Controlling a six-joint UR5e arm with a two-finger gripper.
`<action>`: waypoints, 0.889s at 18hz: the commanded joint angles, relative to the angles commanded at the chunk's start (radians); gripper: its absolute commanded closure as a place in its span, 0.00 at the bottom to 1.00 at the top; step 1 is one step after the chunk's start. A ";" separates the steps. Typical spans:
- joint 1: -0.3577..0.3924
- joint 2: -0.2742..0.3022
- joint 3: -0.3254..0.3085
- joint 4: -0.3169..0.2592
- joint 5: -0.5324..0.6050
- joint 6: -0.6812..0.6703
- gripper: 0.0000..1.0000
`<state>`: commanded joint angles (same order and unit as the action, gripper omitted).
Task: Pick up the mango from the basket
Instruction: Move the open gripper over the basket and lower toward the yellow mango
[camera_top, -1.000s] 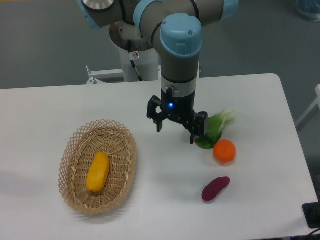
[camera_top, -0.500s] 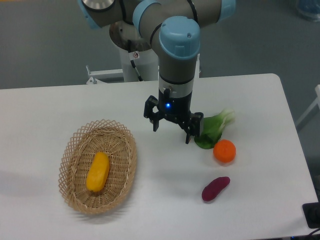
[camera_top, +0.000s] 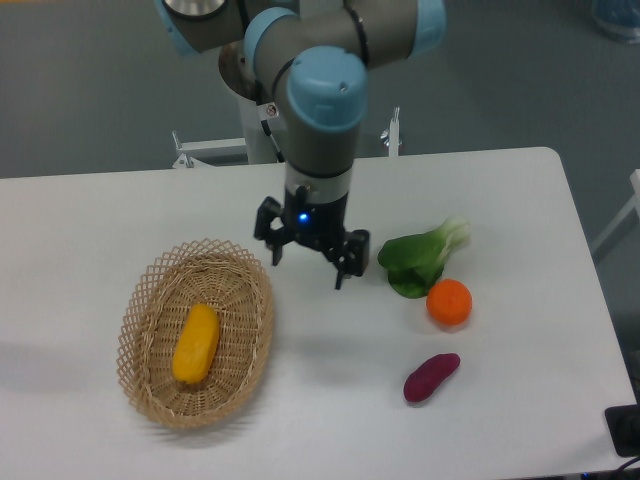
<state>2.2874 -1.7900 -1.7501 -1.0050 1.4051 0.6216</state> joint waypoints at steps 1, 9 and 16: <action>-0.020 -0.009 -0.014 0.032 0.002 -0.019 0.00; -0.130 -0.110 -0.022 0.138 0.003 -0.135 0.00; -0.207 -0.212 -0.006 0.221 0.035 -0.206 0.00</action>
<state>2.0802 -2.0017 -1.7565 -0.7839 1.4404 0.4157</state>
